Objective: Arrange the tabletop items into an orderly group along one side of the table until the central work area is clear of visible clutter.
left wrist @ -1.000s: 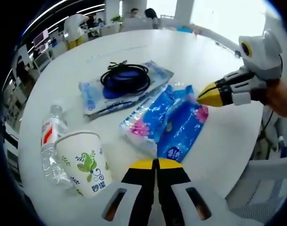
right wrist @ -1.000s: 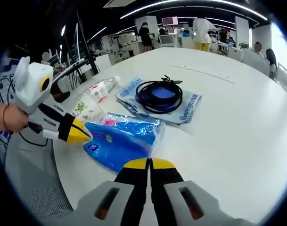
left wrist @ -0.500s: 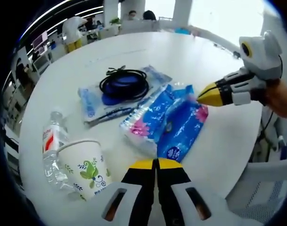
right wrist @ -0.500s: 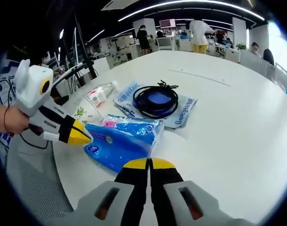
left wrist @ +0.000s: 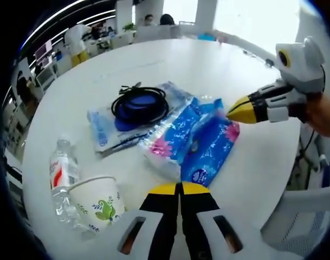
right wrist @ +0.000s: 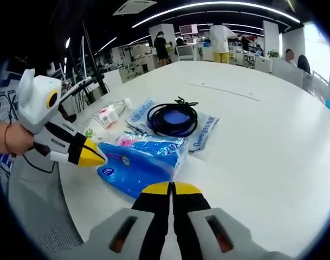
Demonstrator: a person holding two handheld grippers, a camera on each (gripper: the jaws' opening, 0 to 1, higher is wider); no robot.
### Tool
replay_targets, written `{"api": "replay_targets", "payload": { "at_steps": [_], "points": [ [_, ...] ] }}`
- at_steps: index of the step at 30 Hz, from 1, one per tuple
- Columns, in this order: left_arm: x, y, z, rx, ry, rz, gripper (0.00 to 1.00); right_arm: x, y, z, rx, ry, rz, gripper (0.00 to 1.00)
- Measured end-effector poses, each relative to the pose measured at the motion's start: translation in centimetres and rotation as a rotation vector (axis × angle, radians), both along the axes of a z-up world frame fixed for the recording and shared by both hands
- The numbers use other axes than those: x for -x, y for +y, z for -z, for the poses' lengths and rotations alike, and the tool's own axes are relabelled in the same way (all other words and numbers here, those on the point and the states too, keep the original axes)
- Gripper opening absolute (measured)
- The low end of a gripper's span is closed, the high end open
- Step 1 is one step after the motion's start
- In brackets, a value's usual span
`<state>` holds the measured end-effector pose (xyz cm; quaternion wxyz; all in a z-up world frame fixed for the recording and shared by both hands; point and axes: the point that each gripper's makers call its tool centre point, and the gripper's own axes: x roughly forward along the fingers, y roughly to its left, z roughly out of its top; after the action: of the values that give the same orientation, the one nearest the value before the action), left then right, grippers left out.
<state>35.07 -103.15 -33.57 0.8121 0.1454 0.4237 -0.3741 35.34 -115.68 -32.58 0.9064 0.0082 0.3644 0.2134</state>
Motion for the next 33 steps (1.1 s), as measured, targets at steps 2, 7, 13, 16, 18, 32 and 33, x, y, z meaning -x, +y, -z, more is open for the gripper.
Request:
{"api": "replay_targets", "payload": {
  "at_steps": [2, 7, 13, 16, 18, 32, 33],
  "points": [
    [-0.2, -0.2, -0.2, 0.001, -0.003, 0.005, 0.0, 0.0, -0.2, -0.1, 0.0, -0.004, 0.007, 0.0],
    [-0.5, -0.8, -0.5, 0.004, -0.009, 0.018, 0.0, -0.1, -0.9, -0.4, -0.002, -0.01, 0.025, 0.0],
    [-0.8, -1.3, -0.8, 0.003, -0.017, 0.034, 0.0, -0.1, -1.3, -0.6, 0.003, -0.014, 0.04, 0.0],
    [-1.0, -1.6, -1.0, 0.004, -0.021, 0.041, 0.0, -0.2, -1.5, -0.9, 0.002, -0.019, 0.05, 0.0],
    [-1.1, -1.8, -1.1, 0.004, -0.024, 0.047, 0.0, -0.2, -1.8, -1.0, 0.002, -0.021, 0.056, 0.0],
    [-2.3, -4.1, -2.4, 0.017, -0.047, 0.091, 0.0, -0.2, -4.0, -2.0, 0.001, -0.043, 0.111, 0.0],
    [-2.4, -4.2, -2.4, 0.018, -0.049, 0.093, 0.0, -0.2, -4.2, -2.1, 0.001, -0.045, 0.115, 0.0]
  ]
}}
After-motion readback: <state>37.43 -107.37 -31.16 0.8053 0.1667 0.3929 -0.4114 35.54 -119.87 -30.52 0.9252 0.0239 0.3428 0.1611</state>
